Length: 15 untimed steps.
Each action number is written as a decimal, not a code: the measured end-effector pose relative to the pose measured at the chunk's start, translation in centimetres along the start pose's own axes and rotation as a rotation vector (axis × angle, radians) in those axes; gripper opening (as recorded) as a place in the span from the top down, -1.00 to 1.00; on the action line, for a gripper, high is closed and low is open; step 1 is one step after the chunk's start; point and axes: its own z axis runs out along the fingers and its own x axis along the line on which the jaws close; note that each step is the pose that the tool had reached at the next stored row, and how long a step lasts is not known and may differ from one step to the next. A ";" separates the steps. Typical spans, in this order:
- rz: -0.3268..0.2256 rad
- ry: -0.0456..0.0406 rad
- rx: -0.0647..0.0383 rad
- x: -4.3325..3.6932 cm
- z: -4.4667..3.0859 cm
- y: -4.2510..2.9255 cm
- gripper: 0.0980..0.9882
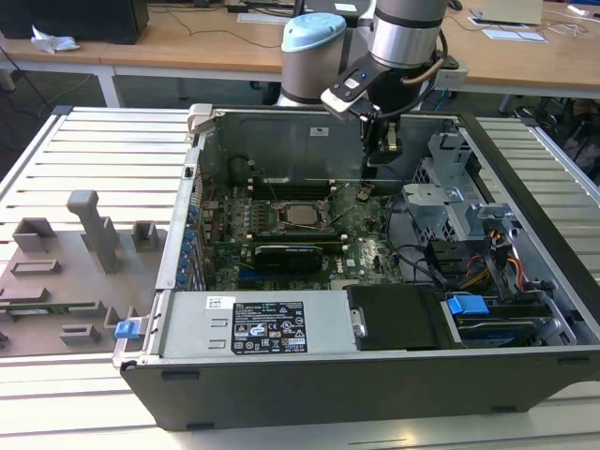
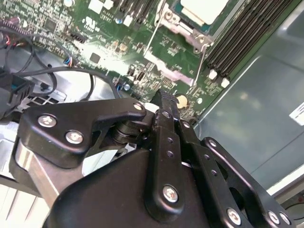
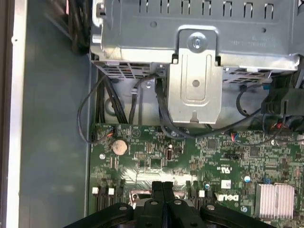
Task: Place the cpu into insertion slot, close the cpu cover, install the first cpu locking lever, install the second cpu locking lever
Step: 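Close the cpu cover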
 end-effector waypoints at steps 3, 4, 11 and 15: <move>0.000 0.0000 0.000 -0.02 0.00 0.56 0.98; 0.000 0.0000 0.000 -0.02 0.00 0.74 0.98; 0.000 0.0000 0.001 -0.07 0.01 2.44 0.98; 0.000 0.0001 0.001 -0.09 0.01 3.40 0.98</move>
